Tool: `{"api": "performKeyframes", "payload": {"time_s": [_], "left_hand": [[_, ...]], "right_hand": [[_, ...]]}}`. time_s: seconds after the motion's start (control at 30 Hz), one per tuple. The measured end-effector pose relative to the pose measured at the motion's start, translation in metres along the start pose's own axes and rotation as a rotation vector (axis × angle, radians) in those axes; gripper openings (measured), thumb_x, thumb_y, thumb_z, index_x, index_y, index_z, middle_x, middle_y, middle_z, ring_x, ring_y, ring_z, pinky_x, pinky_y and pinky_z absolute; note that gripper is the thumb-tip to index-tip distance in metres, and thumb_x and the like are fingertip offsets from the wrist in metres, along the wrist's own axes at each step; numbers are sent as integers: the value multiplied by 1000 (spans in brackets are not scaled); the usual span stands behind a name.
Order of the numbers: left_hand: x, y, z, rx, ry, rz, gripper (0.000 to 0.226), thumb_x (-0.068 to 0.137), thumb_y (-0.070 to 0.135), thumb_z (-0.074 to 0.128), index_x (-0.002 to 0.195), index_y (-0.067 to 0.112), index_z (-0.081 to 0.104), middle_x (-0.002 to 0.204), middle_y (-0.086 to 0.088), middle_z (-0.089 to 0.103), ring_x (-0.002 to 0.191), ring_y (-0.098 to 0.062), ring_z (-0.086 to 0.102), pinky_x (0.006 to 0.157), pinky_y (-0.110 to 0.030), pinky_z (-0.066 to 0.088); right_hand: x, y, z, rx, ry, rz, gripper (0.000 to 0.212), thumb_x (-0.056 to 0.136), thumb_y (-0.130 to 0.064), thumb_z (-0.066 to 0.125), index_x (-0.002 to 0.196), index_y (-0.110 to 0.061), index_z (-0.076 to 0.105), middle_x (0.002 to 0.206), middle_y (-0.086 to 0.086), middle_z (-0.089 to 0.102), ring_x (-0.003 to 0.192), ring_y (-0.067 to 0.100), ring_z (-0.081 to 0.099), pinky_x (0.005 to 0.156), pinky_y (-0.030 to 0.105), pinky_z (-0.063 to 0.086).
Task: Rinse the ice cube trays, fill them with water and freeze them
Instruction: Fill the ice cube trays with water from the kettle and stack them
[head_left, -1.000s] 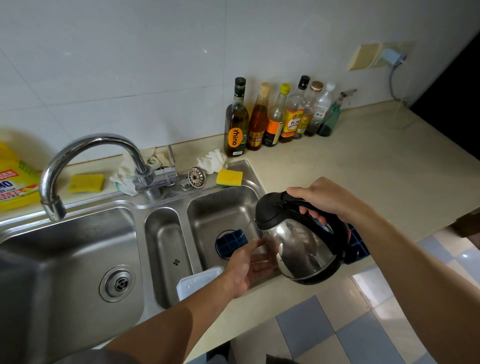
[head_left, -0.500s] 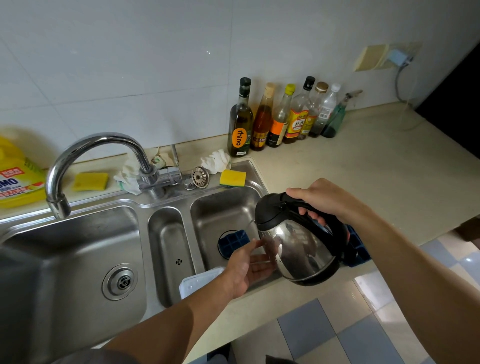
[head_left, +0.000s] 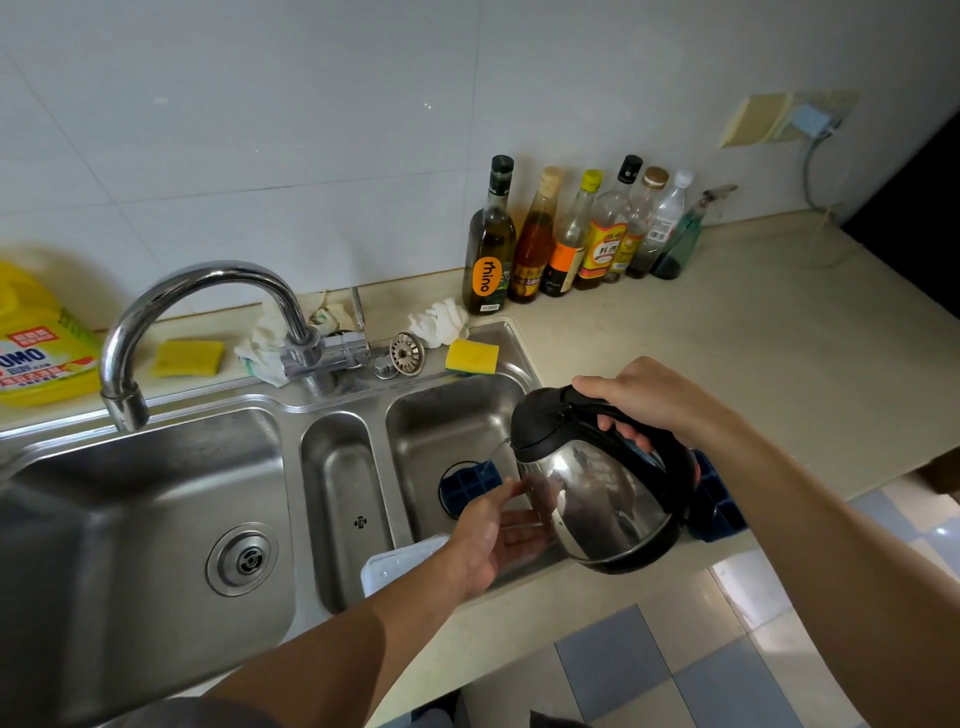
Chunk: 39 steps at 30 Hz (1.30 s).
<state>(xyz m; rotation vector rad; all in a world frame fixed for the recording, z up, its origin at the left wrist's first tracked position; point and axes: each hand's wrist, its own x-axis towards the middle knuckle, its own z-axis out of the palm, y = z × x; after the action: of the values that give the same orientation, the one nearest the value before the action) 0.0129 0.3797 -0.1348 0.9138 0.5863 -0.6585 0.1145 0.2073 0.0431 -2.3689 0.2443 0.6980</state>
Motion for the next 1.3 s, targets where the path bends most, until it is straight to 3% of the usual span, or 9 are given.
{"api": "performKeyframes", "payload": {"time_s": [0.33, 0.47, 0.87, 1.3], "left_hand": [[-5, -1, -3, -6, 22, -11, 37, 103, 43, 52, 116, 17, 75, 109, -20, 75, 102, -36, 73, 86, -44, 59], [-7, 0, -6, -20, 38, -20, 36, 103, 41, 51, 115, 17, 75, 108, -20, 75, 97, -34, 75, 77, -39, 60], [-10, 3, -12, -41, 37, -17, 38, 105, 41, 48, 120, 15, 71, 105, -21, 76, 92, -33, 76, 72, -37, 61], [-13, 2, -15, -31, 63, -42, 37, 104, 43, 48, 115, 18, 73, 107, -21, 76, 97, -34, 75, 78, -41, 61]], "right_hand": [[3, -4, 5, -16, -34, 0, 55, 94, -54, 59, 75, -4, 72, 54, 4, 59, 43, 17, 52, 55, 28, 48], [4, -8, 8, -28, -48, -1, 53, 95, -53, 59, 74, -6, 71, 53, 3, 58, 42, 16, 51, 54, 27, 47], [8, -17, 14, -59, -64, -23, 55, 95, -55, 58, 73, -6, 71, 51, 2, 57, 42, 16, 51, 51, 26, 46], [12, -19, 18, -79, -86, -34, 58, 95, -57, 58, 71, -6, 71, 49, 1, 56, 41, 16, 51, 50, 27, 46]]}}
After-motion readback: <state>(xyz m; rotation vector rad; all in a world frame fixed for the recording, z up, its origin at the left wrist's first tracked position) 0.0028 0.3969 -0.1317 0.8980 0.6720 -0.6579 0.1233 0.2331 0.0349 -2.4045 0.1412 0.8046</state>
